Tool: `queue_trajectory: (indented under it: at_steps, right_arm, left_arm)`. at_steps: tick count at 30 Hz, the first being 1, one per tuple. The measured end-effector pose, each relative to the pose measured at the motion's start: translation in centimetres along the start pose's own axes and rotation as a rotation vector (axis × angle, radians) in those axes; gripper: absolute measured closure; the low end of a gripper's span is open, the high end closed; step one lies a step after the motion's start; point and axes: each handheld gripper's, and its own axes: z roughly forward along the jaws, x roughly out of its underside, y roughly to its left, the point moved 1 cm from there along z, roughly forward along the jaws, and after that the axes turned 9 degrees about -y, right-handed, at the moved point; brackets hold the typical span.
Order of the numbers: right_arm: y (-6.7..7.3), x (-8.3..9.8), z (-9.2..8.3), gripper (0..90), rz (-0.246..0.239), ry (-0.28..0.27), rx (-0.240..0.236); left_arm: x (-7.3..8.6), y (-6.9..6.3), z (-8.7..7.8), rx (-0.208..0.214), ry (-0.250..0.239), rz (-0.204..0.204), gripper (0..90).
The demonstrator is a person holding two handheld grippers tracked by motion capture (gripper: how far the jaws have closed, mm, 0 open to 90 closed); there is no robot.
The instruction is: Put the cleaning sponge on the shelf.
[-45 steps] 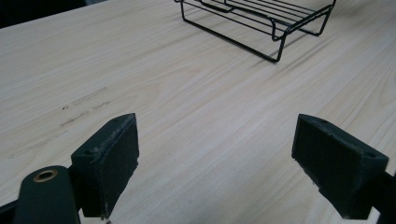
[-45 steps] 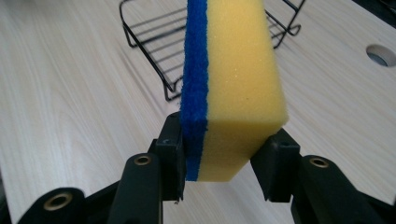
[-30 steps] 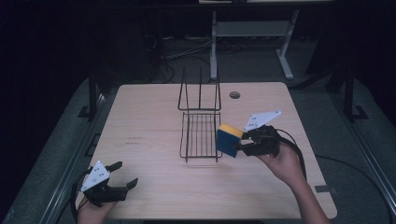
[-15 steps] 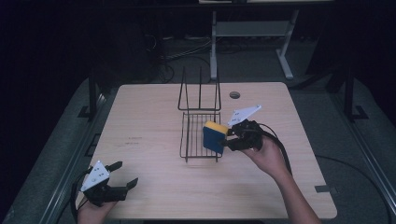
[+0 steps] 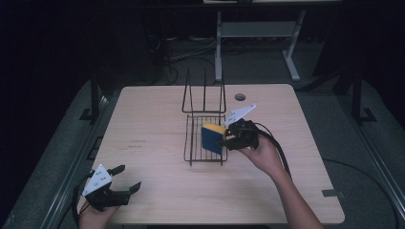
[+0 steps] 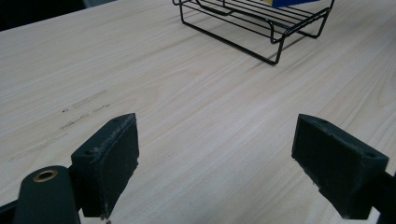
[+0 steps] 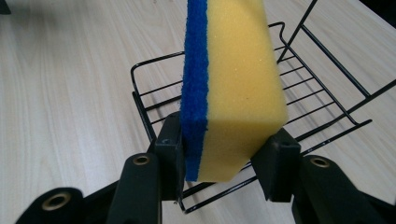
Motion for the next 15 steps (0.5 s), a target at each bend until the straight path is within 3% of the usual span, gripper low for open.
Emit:
queue_trajectory:
  at_steps: [15]
  right_arm:
    - [-0.4,0.2,1.5,57.0,-0.007,-0.022,0.002]
  left_arm:
    - [0.0,0.1,0.0,0.004,0.0,-0.002,14.3]
